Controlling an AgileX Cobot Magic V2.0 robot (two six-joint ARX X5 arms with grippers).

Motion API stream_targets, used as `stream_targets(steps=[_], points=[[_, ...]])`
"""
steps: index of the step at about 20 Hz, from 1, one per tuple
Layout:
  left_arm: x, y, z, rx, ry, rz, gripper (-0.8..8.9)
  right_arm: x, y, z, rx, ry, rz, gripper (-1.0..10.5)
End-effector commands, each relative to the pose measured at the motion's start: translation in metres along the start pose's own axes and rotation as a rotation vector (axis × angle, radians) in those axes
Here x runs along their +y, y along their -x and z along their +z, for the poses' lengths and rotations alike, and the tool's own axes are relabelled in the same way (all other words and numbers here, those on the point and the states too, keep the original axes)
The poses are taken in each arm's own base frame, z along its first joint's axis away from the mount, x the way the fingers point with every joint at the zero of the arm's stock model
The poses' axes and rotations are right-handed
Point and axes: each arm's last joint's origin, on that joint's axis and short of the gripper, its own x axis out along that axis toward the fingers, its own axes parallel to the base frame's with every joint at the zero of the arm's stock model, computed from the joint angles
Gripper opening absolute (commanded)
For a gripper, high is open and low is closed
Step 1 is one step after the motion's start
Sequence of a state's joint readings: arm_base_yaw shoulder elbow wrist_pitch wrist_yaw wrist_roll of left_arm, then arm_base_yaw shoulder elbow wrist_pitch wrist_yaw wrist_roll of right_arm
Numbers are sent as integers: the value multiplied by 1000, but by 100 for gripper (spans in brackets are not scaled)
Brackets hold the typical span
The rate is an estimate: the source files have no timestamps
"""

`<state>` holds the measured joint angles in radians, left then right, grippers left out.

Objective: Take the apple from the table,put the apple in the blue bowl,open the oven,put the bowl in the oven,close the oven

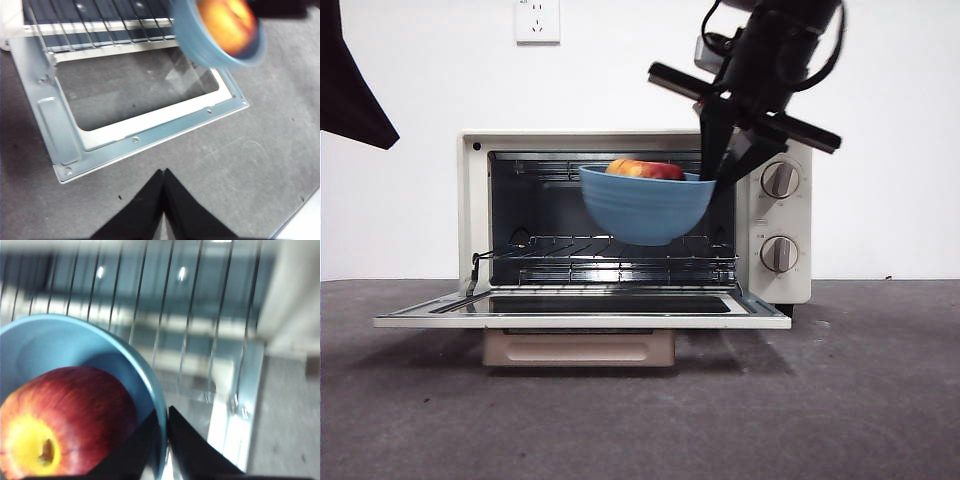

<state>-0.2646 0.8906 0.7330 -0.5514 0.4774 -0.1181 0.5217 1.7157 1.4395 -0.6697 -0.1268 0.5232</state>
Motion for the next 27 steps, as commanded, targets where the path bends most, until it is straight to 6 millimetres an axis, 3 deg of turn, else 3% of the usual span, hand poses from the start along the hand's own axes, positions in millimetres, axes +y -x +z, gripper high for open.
stream_targets(steps=[1, 11, 21, 27], points=[[-1, -1, 2, -1, -8, -11, 7, 9, -7, 14, -31, -51, 8, 3], [-5, -3, 1, 10, -23, -30, 7, 11, -20, 26, -134, -188, -46, 3], [-6, -3, 0, 17, -24, -33, 7, 8, -38, 26, -130, -223, -67, 3], [-6, -3, 0, 21, -22, -33, 7, 13, -39, 26, -168, -210, -64, 31]])
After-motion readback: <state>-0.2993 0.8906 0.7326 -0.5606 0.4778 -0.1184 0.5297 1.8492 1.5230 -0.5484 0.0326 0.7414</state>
